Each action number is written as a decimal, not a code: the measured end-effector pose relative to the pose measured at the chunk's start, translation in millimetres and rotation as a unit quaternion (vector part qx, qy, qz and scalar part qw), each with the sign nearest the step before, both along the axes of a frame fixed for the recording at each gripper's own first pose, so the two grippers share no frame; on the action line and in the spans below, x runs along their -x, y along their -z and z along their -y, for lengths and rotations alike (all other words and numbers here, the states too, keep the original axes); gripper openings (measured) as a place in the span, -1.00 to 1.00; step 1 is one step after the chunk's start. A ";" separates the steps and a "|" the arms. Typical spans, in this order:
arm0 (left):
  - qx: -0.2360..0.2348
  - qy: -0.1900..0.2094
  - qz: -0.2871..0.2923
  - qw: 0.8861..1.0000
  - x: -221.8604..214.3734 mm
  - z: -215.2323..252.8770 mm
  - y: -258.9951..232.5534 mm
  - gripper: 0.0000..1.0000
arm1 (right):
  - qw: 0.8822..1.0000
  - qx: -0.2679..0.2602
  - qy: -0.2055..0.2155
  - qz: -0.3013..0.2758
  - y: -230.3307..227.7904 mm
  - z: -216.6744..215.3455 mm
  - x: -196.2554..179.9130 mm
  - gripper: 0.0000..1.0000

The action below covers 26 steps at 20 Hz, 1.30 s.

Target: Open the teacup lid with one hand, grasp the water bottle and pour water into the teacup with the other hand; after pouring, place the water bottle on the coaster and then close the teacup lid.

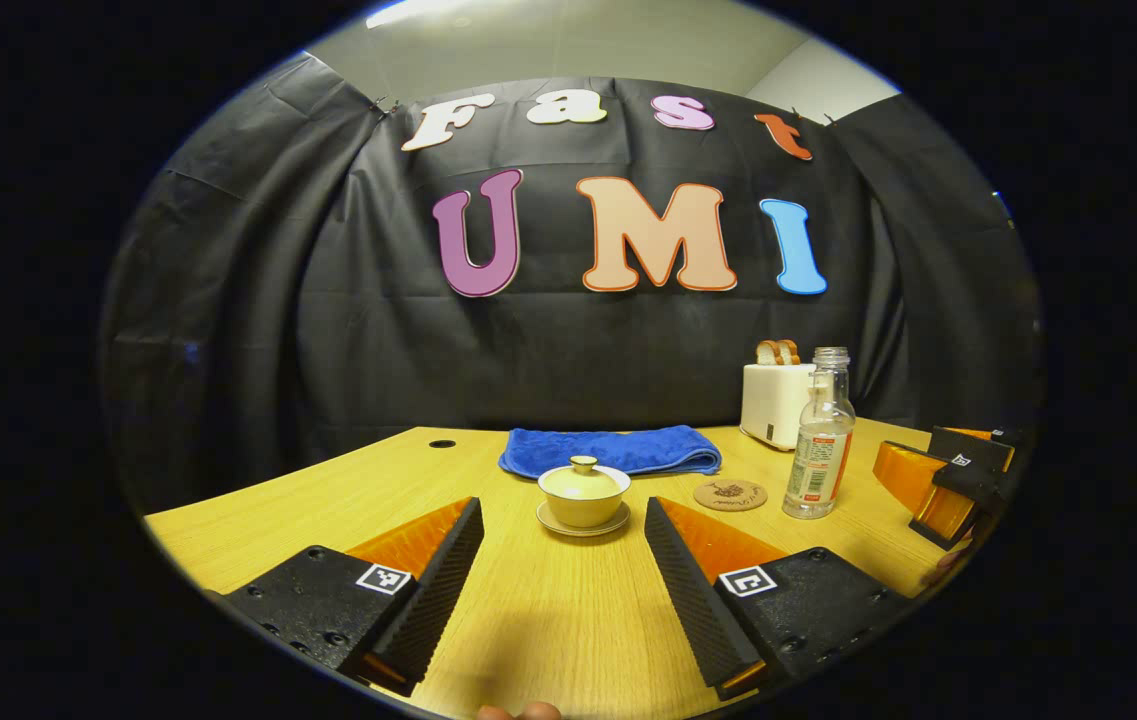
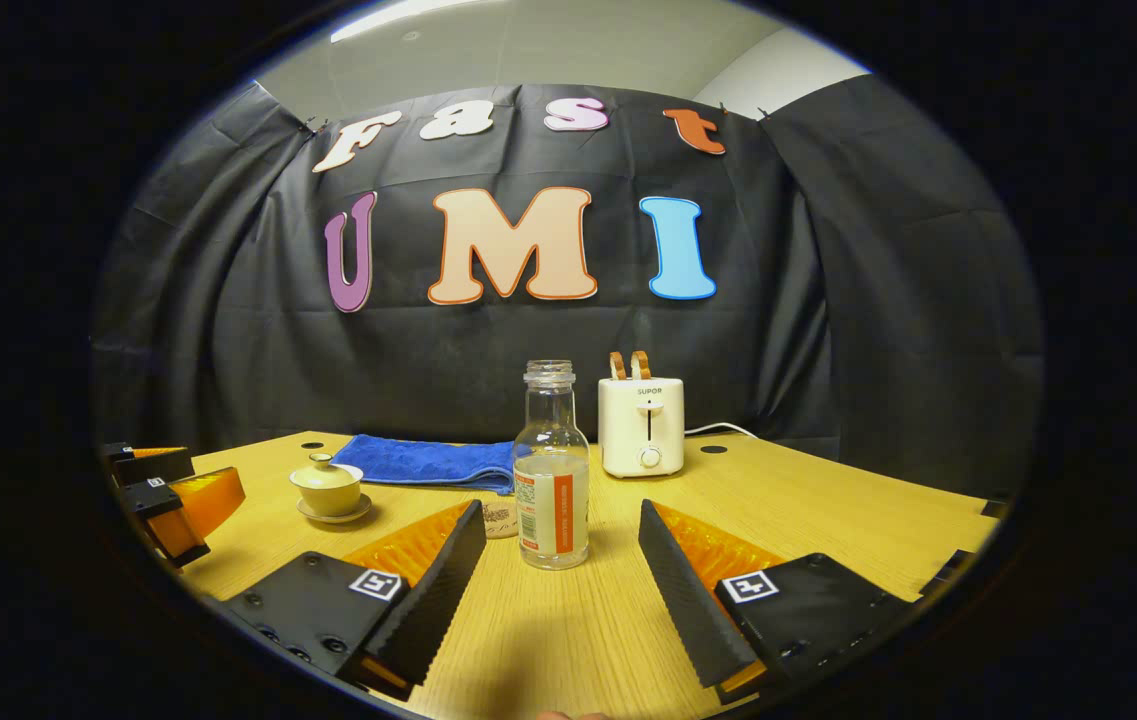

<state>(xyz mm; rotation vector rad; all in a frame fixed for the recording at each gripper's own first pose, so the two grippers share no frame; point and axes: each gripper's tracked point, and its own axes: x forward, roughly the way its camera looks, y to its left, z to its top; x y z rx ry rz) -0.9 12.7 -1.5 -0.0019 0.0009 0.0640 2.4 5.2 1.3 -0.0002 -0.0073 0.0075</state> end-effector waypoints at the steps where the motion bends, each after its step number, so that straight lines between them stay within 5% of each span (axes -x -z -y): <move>1: 0.000 -0.009 0.002 1.000 -0.9 -2.5 -1.9 0.91 | 1.000 0.000 -0.011 -0.002 0.8 -4.6 1.4 0.97; 26: 0.000 -0.017 0.000 1.000 1.7 -2.6 1.4 0.91 | 1.000 -0.001 -0.023 -0.002 -1.1 -6.7 11.9 0.97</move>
